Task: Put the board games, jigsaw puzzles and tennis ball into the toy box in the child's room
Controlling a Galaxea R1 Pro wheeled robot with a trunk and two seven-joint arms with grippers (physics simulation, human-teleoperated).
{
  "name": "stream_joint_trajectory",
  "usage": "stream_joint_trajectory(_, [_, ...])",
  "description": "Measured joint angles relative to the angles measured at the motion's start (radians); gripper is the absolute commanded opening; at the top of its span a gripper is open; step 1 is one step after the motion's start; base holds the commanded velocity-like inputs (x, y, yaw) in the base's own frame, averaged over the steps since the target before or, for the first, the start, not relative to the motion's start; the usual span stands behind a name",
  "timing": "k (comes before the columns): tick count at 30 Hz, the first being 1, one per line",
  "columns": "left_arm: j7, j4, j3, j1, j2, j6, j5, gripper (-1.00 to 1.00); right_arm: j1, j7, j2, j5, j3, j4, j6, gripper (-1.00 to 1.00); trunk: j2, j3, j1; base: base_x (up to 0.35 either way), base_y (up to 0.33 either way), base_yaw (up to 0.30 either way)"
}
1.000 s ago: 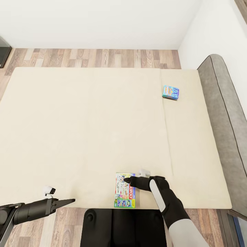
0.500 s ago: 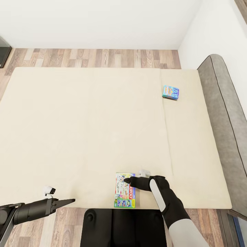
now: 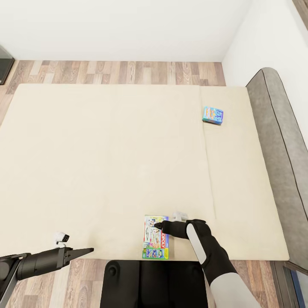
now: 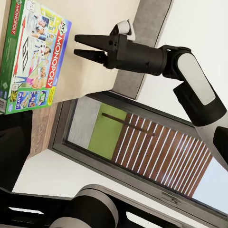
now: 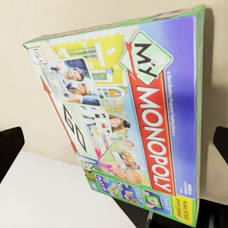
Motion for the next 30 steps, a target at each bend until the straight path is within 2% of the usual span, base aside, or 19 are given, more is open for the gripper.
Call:
stream_joint_trajectory(10, [0.000, 0.000, 0.000, 0.000, -0.001, 0.001, -0.001, 1.00, 0.000, 0.001, 0.000, 0.003, 0.001, 0.005, -0.024, 1.00, 0.000, 0.000, 0.000, 0.000, 0.000, 0.000])
stream_joint_trajectory(19, [0.000, 0.000, 0.000, 0.000, -0.001, 0.000, -0.001, 1.00, -0.003, 0.000, 0.000, 0.014, 0.009, 0.059, -0.047, 1.00, 0.000, 0.000, 0.000, 0.000, 0.000, 0.000])
stream_joint_trajectory(25, [0.000, 0.000, 0.000, 0.000, -0.001, 0.000, -0.001, 1.00, -0.014, 0.001, 0.000, 0.016, 0.010, 0.126, -0.102, 1.00, 0.000, 0.000, 0.000, 0.000, 0.000, 0.000])
stream_joint_trajectory(30, [0.000, 0.000, 0.000, 0.000, -0.001, 0.000, -0.001, 1.00, -0.018, 0.001, 0.000, 0.016, 0.010, 0.152, -0.117, 1.00, 0.000, 0.000, 0.000, 0.000, 0.000, 0.000])
